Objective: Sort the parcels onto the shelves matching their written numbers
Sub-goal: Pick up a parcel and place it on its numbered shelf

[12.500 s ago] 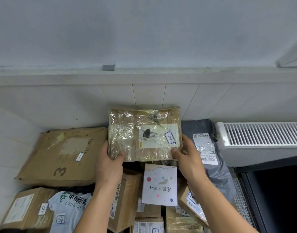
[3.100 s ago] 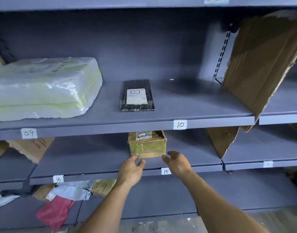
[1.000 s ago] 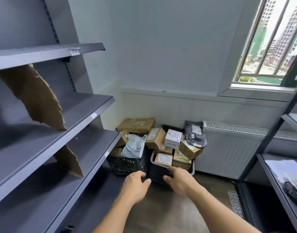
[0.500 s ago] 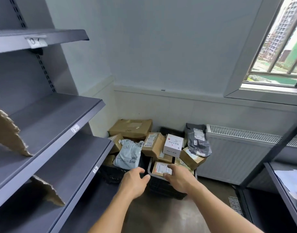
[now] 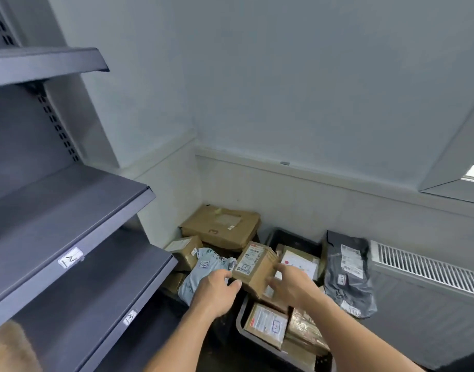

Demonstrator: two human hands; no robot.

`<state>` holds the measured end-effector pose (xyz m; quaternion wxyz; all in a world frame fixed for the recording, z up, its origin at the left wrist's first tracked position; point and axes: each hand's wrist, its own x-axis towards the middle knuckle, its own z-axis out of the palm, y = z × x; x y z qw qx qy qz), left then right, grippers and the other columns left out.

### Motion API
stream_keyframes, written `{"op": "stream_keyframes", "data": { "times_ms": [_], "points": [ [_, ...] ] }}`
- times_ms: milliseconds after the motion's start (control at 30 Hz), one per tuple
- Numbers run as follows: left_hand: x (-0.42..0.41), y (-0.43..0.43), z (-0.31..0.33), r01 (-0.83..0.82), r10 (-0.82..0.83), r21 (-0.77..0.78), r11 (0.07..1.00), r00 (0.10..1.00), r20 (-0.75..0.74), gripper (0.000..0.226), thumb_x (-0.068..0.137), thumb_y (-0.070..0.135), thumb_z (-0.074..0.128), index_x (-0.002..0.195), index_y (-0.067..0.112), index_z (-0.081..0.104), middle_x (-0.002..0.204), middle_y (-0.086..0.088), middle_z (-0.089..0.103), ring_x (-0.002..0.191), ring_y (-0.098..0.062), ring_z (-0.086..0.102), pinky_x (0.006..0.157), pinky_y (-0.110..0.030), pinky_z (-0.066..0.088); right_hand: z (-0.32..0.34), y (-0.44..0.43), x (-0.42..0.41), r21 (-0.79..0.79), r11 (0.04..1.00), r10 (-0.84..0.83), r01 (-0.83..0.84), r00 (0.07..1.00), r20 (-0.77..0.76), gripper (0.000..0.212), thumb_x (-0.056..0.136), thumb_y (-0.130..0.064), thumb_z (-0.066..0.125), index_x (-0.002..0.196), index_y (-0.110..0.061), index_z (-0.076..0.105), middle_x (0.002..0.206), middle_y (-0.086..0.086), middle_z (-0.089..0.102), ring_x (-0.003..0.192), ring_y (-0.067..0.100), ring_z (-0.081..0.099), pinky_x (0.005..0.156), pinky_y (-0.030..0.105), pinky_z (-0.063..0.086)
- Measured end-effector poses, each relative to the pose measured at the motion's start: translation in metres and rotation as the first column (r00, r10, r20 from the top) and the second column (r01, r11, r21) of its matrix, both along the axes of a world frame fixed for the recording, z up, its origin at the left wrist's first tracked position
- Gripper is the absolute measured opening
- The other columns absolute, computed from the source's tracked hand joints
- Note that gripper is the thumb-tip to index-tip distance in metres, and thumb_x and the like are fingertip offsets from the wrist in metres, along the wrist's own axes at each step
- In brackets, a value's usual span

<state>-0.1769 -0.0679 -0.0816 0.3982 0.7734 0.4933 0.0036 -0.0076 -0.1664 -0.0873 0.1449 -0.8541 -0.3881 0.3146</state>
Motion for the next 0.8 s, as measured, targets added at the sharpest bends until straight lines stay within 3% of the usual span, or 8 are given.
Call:
{"op": "stream_keyframes", "data": {
  "times_ms": [100,233,533,800],
  "points": [
    [0.021,0.016,-0.003,-0.016,0.016,-0.014,1.0,1.0,-0.016,0.042,0.098,0.042,0.055,0.137,0.027,0.053,0.135,0.004,0.059,0.103,-0.01,0.053,0.084,-0.025,0.042,-0.001,0.019,0.023,0.006,1.0,0.03,-0.03,0.999,-0.017,0.045,0.102,-0.037,0.05,0.144,-0.019,0.048,0.135,0.003,0.06,0.118,0.02,0.058,0.097,0.031,0.046],
    [0.05,0.041,-0.015,-0.026,0.025,-0.016,1.0,0.999,-0.04,0.047,0.097,0.044,0.055,0.14,0.025,0.052,0.14,0.004,0.056,0.124,-0.016,0.054,0.095,-0.028,0.043,-0.01,0.041,0.05,-0.01,0.999,0.049,-0.049,0.998,-0.03,0.046,0.103,-0.036,0.049,0.146,-0.019,0.046,0.14,0.003,0.058,0.126,0.022,0.055,0.105,0.033,0.044],
    [0.1,0.118,-0.052,-0.005,0.001,-0.061,0.998,0.997,-0.076,0.049,0.097,0.047,0.054,0.14,0.024,0.053,0.141,0.006,0.055,0.127,-0.014,0.053,0.098,-0.026,0.042,-0.047,0.118,0.102,-0.085,0.994,0.063,-0.066,0.997,-0.039,0.052,0.104,-0.038,0.047,0.15,-0.015,0.04,0.149,0.008,0.05,0.135,0.026,0.048,0.108,0.036,0.041],
    [0.139,0.202,-0.105,-0.094,0.076,-0.189,0.977,0.992,-0.099,0.048,0.099,0.044,0.053,0.141,0.021,0.051,0.137,0.002,0.058,0.122,-0.016,0.056,0.092,-0.024,0.042,-0.094,0.217,0.146,-0.209,0.97,0.115,-0.122,0.992,-0.043,0.058,0.105,-0.039,0.046,0.154,-0.012,0.033,0.155,0.009,0.043,0.142,0.026,0.041,0.113,0.036,0.035]
  ]
}}
